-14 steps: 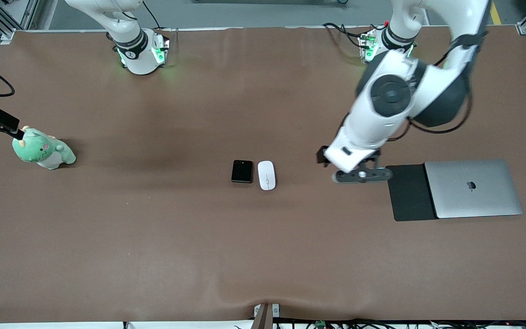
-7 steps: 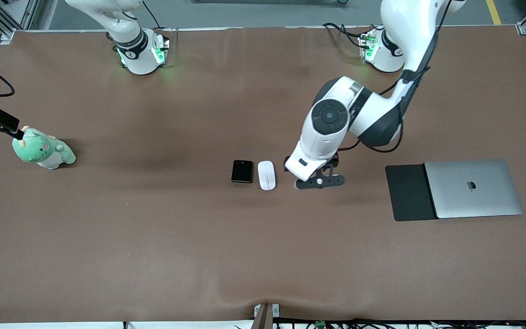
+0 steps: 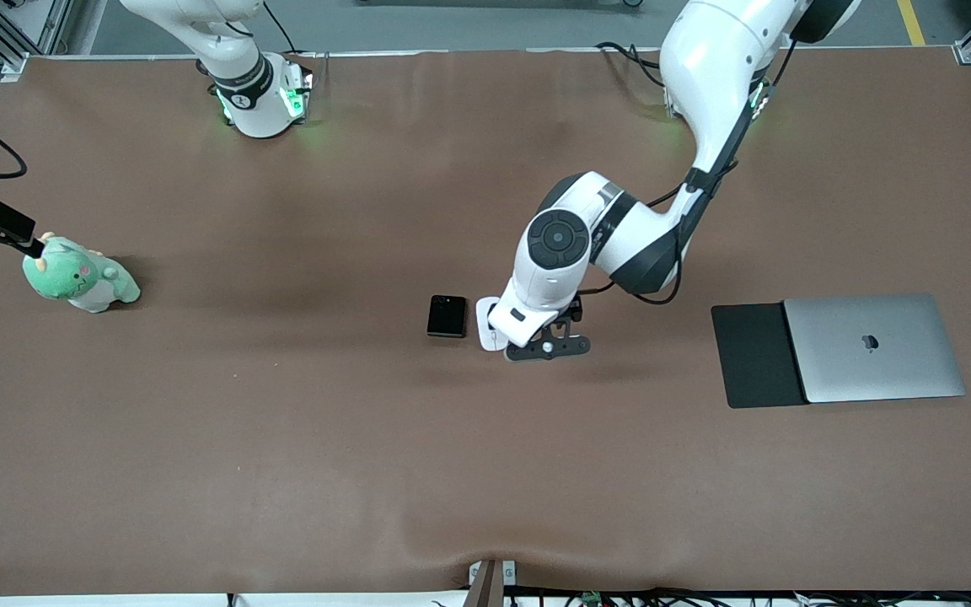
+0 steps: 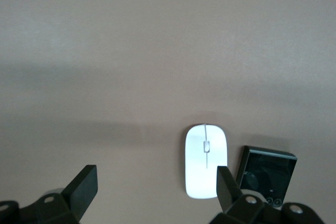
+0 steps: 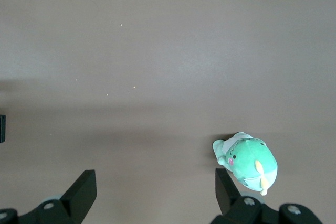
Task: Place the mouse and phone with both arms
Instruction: 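Lower the left gripper over the white mouse and close on it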
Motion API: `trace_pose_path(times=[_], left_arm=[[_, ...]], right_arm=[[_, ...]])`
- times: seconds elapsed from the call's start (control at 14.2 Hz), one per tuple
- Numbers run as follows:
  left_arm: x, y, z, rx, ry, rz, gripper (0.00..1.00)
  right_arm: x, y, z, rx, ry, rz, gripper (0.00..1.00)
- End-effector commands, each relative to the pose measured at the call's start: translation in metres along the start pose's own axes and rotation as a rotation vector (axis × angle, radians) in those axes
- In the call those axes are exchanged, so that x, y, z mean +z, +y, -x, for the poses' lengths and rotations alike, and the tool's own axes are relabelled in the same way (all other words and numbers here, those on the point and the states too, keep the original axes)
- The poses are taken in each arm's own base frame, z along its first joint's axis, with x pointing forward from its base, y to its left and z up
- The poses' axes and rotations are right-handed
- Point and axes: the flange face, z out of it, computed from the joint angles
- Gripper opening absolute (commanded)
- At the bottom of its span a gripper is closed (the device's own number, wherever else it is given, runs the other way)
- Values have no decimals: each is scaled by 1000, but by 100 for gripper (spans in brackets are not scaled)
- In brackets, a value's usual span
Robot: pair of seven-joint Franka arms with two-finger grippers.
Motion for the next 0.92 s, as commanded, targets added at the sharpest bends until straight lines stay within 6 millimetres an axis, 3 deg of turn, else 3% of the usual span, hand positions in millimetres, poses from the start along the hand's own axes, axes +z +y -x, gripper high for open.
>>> trace_pose_path(times=[0.0,0.28,0.85], left_arm=[[18,19,0,-16,29,21,100],[46,33,-2,-39,21,32,100],[99,54,23,-76,14,35,100]], right_arm=[[-4,4,-2,7,-5,13,100],[-3,4,-2,5,-7,13,100],[-4,4,-2,5,-8,13,100]])
